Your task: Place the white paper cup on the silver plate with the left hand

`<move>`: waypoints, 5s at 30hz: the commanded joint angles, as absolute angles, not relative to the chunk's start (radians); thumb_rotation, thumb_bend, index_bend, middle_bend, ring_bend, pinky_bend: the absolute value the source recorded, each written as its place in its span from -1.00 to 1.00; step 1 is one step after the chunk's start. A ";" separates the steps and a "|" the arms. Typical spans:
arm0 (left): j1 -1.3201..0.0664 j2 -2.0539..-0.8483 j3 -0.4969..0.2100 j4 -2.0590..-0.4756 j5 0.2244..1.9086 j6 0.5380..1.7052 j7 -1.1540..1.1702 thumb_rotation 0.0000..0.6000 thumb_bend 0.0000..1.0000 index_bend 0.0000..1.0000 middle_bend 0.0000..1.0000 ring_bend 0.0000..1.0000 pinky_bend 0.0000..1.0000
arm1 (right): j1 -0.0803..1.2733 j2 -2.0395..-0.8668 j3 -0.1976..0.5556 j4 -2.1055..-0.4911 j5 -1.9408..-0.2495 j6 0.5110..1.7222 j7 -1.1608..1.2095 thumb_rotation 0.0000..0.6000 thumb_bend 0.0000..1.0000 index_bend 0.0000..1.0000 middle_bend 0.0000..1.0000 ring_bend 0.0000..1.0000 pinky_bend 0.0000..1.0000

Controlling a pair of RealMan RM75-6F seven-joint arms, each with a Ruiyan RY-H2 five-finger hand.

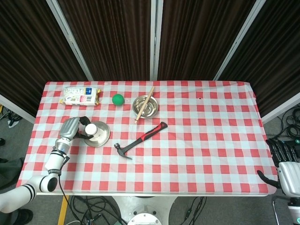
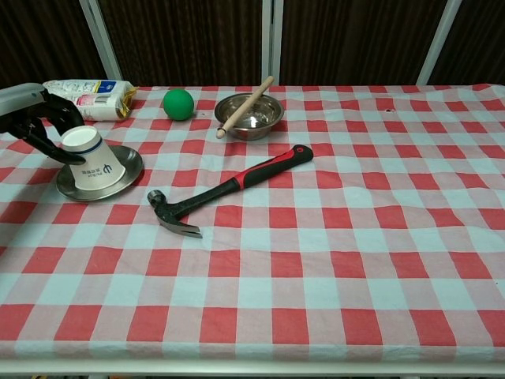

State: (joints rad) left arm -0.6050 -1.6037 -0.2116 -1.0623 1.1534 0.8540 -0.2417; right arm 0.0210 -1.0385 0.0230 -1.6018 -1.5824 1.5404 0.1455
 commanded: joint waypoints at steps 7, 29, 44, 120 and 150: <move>-0.594 -1.553 -0.187 -1.178 1.223 0.845 -0.309 1.00 -0.85 -0.03 0.00 -0.21 0.12 | 0.025 -1.038 0.023 -1.604 -1.584 1.535 0.142 1.00 -0.77 -1.00 -0.86 -1.00 -1.00; -0.583 -1.546 -0.179 -1.189 1.211 0.847 -0.272 1.00 -0.85 -0.03 0.00 -0.22 0.13 | 0.031 -1.036 0.020 -1.612 -1.587 1.525 0.135 1.00 -0.76 -1.00 -0.86 -1.00 -1.00; -0.600 -1.583 -0.213 -1.096 1.138 0.839 -0.198 1.00 -0.85 -0.03 0.00 -0.22 0.13 | 0.031 -1.034 0.019 -1.616 -1.583 1.523 0.134 1.00 -0.76 -1.00 -0.86 -1.00 -1.00; -0.570 -1.547 -0.169 -1.214 1.205 0.900 -0.169 1.00 -0.84 -0.03 0.00 -0.22 0.11 | 0.039 -1.026 0.019 -1.629 -1.581 1.513 0.120 1.00 -0.77 -1.00 -0.86 -1.00 -1.00; -0.661 -1.608 -0.328 -0.924 0.963 0.764 -0.155 1.00 -0.83 -0.10 -0.07 -0.31 -0.06 | 0.024 -1.031 0.013 -1.614 -1.588 1.538 0.142 1.00 -0.76 -1.00 -0.86 -1.00 -1.00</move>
State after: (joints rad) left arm -0.6246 -1.5657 -0.3085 -1.0019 1.0193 0.8277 -0.1815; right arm 0.0241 -1.0306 0.0136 -1.6144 -1.5886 1.5376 0.1416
